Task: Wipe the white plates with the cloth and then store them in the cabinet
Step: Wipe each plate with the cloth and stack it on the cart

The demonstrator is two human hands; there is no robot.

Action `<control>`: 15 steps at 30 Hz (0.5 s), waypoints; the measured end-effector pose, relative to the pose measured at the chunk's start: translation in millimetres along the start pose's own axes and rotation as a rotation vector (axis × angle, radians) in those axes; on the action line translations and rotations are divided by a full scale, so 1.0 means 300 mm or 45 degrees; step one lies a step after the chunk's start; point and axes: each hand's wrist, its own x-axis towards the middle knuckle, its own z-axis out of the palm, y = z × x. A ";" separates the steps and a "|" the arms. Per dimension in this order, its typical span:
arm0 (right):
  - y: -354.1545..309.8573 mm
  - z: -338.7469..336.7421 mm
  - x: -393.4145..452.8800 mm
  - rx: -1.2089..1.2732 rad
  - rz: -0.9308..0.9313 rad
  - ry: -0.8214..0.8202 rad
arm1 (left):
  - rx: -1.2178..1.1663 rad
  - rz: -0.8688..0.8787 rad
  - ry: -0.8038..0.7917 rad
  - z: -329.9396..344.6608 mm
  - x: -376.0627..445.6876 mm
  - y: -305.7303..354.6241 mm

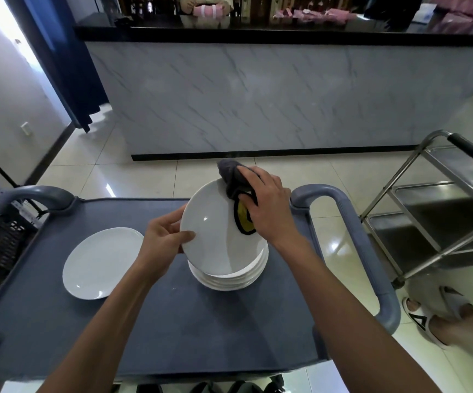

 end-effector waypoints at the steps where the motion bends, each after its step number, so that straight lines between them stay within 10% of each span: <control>1: 0.002 -0.002 -0.001 0.010 0.007 -0.005 | 0.006 0.010 -0.008 -0.003 -0.001 0.001; 15: 0.061 -0.030 0.005 0.506 -0.009 -0.138 | 0.208 0.175 -0.085 -0.058 0.022 0.049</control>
